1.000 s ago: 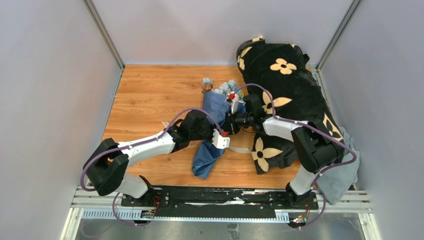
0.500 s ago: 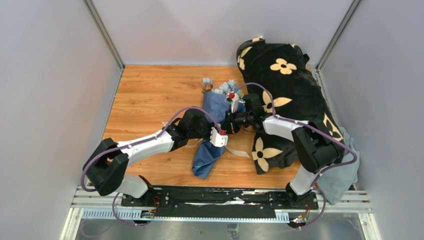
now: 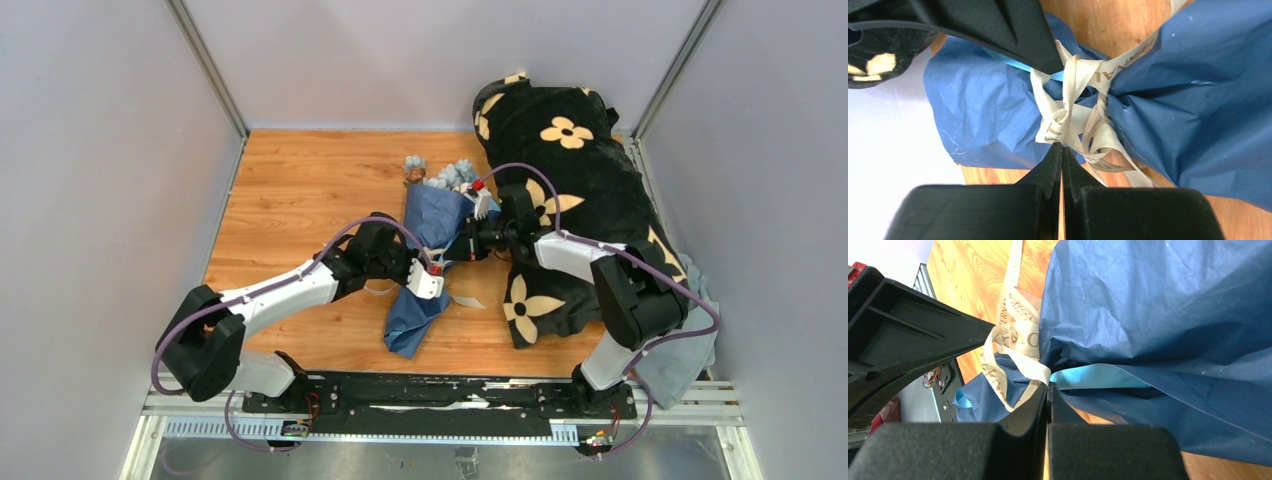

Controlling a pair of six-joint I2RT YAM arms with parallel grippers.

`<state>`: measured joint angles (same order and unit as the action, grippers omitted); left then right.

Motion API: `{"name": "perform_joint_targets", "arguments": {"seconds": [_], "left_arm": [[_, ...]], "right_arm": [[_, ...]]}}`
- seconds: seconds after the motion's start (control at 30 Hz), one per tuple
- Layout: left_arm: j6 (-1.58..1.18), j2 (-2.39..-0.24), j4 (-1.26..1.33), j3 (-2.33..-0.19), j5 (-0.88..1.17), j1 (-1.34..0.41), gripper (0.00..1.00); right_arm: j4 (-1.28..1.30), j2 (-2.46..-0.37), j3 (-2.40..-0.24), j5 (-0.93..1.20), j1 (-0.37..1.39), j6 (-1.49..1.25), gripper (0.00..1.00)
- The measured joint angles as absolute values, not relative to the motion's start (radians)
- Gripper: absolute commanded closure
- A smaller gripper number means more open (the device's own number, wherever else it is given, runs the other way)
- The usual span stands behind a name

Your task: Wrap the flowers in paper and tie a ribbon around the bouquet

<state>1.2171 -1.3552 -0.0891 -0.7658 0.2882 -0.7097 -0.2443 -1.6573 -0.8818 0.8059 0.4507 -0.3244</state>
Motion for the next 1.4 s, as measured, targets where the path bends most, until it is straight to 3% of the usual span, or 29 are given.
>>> {"name": "perform_joint_targets", "arguments": {"seconds": [0.07, 0.17, 0.23, 0.53, 0.8, 0.87, 0.93, 0.97, 1.2, 1.4], "left_arm": [[1.224, -1.353, -0.114, -0.766, 0.29, -0.71, 0.98], [1.235, -1.35, -0.163, -0.766, 0.29, -0.707, 0.55], [1.246, -1.347, -0.206, -0.767, 0.293, -0.701, 0.42], [1.286, -1.349, -0.383, -0.79, 0.28, -0.569, 0.39], [1.281, -1.43, -0.317, -0.745, 0.278, -0.566, 0.47], [1.272, -1.44, -0.279, -0.733, 0.279, -0.566, 0.63], [1.268, -1.448, -0.238, -0.714, 0.279, -0.566, 0.91], [1.276, -1.454, -0.213, -0.7, 0.278, -0.566, 1.0], [1.256, -1.465, -0.13, -0.665, 0.234, -0.556, 1.0], [1.243, -1.46, -0.107, -0.672, 0.196, -0.45, 1.0]], "right_arm": [[-0.247, -1.655, -0.874, 0.791, 0.451, -0.334, 1.0], [-0.249, -1.65, -0.862, 0.778, 0.449, -0.344, 1.0], [-0.25, -1.65, -0.856, 0.776, 0.449, -0.348, 1.0], [-0.255, -1.646, -0.844, 0.776, 0.449, -0.348, 1.0], [-0.254, -1.627, -0.844, 0.772, 0.45, -0.344, 1.0], [-0.254, -1.625, -0.843, 0.769, 0.45, -0.344, 1.0], [-0.254, -1.623, -0.842, 0.764, 0.45, -0.344, 1.0], [-0.254, -1.622, -0.84, 0.76, 0.45, -0.344, 1.0], [-0.246, -1.599, -0.804, 0.736, 0.45, -0.344, 1.0], [-0.2, -1.568, -0.747, 0.719, 0.45, -0.336, 1.0]]}}
